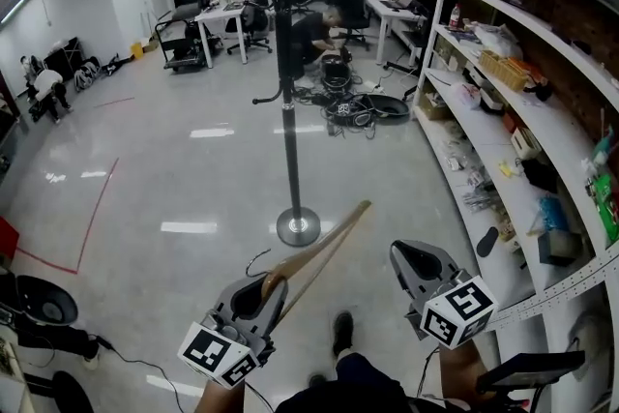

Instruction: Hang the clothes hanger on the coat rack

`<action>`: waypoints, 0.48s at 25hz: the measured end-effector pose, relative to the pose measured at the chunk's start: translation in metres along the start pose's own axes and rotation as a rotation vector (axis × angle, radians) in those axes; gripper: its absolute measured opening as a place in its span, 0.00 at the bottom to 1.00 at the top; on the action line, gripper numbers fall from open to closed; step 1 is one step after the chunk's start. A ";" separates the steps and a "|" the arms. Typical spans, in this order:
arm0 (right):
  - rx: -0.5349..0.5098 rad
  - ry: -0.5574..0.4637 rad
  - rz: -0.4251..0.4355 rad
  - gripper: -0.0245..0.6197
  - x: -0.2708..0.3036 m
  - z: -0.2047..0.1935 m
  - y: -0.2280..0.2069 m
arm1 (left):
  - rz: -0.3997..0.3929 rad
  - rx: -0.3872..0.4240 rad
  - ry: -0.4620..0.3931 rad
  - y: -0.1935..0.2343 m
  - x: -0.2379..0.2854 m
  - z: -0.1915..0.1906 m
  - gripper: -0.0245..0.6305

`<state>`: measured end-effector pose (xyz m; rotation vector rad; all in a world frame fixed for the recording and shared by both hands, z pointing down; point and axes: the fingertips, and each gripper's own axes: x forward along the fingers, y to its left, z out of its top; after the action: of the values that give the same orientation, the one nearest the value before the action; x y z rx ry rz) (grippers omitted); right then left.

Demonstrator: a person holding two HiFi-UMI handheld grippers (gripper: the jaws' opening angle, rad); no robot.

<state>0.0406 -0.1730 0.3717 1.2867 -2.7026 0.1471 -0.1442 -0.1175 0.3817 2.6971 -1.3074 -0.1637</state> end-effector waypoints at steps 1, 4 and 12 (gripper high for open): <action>-0.001 -0.003 0.005 0.05 0.012 0.002 -0.010 | 0.006 0.006 0.004 0.010 0.012 0.001 0.12; 0.005 -0.019 0.024 0.05 0.049 0.009 -0.048 | 0.017 0.011 0.014 0.036 0.057 0.004 0.12; -0.010 -0.071 0.076 0.05 0.131 0.041 -0.139 | 0.055 0.040 0.045 0.098 0.161 0.013 0.12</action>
<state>0.0635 -0.3668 0.3574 1.2088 -2.8095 0.0977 -0.1224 -0.3052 0.3795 2.6781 -1.3844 -0.0715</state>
